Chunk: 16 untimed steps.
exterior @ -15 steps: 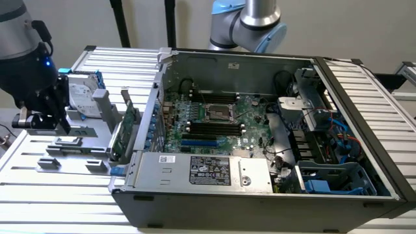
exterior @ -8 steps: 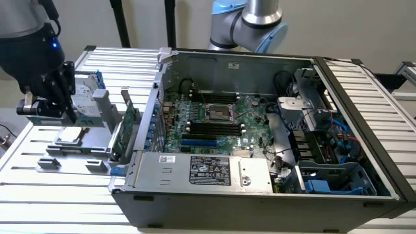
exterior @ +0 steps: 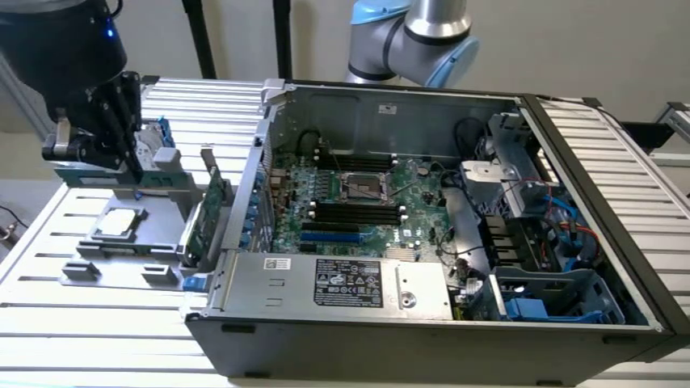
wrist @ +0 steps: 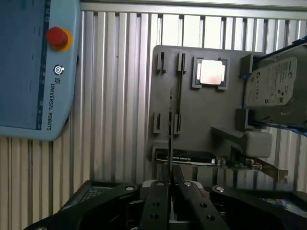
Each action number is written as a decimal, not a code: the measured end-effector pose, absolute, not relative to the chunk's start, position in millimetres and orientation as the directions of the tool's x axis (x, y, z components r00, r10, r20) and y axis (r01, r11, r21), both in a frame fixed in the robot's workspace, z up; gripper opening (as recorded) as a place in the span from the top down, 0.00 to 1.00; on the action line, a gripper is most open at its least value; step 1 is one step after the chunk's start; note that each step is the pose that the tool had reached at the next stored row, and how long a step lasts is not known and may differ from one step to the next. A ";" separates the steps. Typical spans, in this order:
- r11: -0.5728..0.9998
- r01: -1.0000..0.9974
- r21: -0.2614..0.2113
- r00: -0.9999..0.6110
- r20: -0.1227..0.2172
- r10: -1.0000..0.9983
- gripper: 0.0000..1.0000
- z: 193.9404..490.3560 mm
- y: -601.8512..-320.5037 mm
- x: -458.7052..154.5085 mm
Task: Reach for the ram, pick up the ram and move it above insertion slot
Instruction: 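Pick up the ram and move it above insertion slot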
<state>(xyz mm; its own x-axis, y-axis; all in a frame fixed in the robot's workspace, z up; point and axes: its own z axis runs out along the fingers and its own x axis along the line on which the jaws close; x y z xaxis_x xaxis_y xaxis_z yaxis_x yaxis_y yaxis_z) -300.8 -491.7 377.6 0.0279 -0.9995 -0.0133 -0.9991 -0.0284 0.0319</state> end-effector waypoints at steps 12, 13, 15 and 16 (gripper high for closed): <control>-0.029 -0.999 0.032 0.028 -0.020 -0.999 0.87 396.1 -491.3 -247.1; -0.029 -0.999 0.032 0.028 -0.020 -0.999 0.87 396.5 -491.3 -242.6; -0.029 -0.999 0.032 0.028 -0.022 -0.999 0.87 397.1 -491.3 -233.6; -0.029 -0.999 0.032 0.028 -0.023 -0.999 0.87 397.4 -491.3 -229.1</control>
